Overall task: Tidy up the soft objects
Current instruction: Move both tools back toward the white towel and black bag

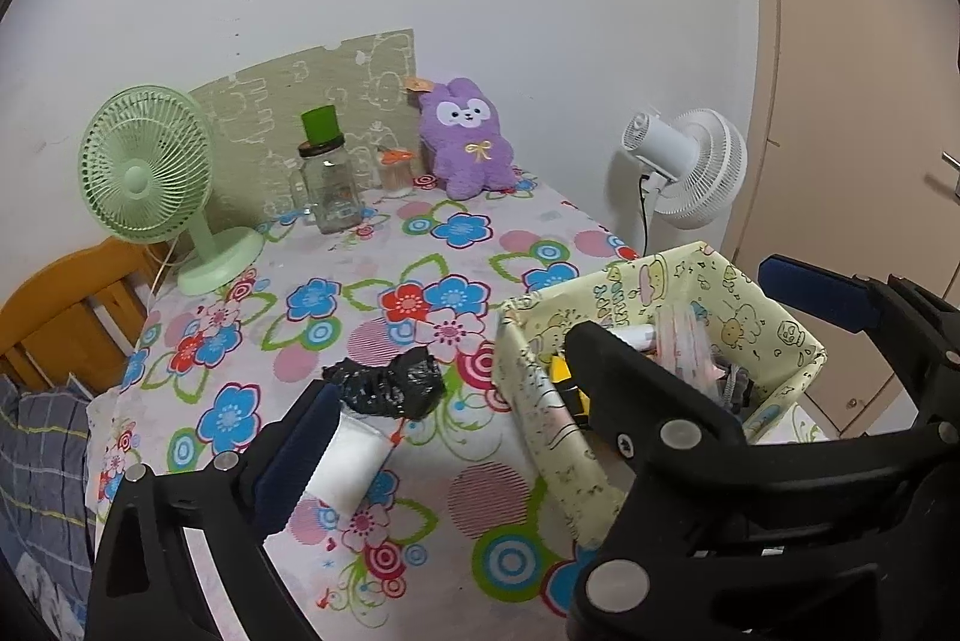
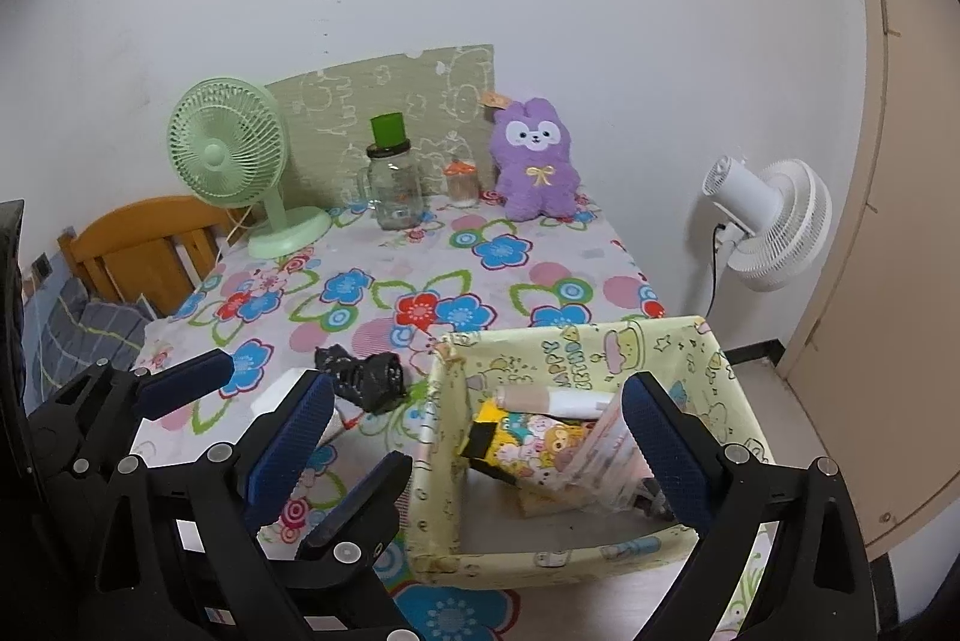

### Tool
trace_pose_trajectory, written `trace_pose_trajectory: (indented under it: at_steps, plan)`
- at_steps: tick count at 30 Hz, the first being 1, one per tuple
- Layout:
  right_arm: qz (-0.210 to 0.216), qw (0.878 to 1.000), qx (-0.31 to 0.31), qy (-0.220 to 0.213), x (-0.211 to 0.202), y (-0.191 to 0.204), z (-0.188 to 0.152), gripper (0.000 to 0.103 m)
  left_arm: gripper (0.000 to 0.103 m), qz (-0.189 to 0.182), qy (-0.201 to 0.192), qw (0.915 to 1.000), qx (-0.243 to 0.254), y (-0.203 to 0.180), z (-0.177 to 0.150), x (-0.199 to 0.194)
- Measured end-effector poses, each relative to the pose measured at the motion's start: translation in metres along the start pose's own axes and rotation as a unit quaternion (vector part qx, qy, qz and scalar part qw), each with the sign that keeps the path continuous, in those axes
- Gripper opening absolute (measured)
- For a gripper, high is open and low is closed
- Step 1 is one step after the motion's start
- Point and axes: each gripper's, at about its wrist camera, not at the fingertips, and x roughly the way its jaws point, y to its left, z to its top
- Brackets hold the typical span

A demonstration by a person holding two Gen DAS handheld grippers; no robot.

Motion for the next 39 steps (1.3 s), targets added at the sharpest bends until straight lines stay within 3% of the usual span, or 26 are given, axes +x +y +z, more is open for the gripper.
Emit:
trace_pose_trajectory:
  at_steps: [9, 17, 39]
  plan:
    - [0.011, 1.000, -0.010, 0.002, 0.002, 0.024, 0.002, 0.099, 0.103, 0.018, -0.010, 0.9996, -0.021, 0.030, -0.008, -0.009]
    - [0.019, 0.999, -0.028, 0.013, 0.014, 0.049, 0.002, 0.099, 0.103, 0.058, -0.013, 0.9978, -0.029, 0.054, -0.018, -0.011]
    - [0.057, 0.996, -0.050, 0.052, 0.065, 0.107, -0.005, 0.099, 0.102, 0.043, 0.035, 0.9953, -0.080, 0.119, -0.042, 0.021]
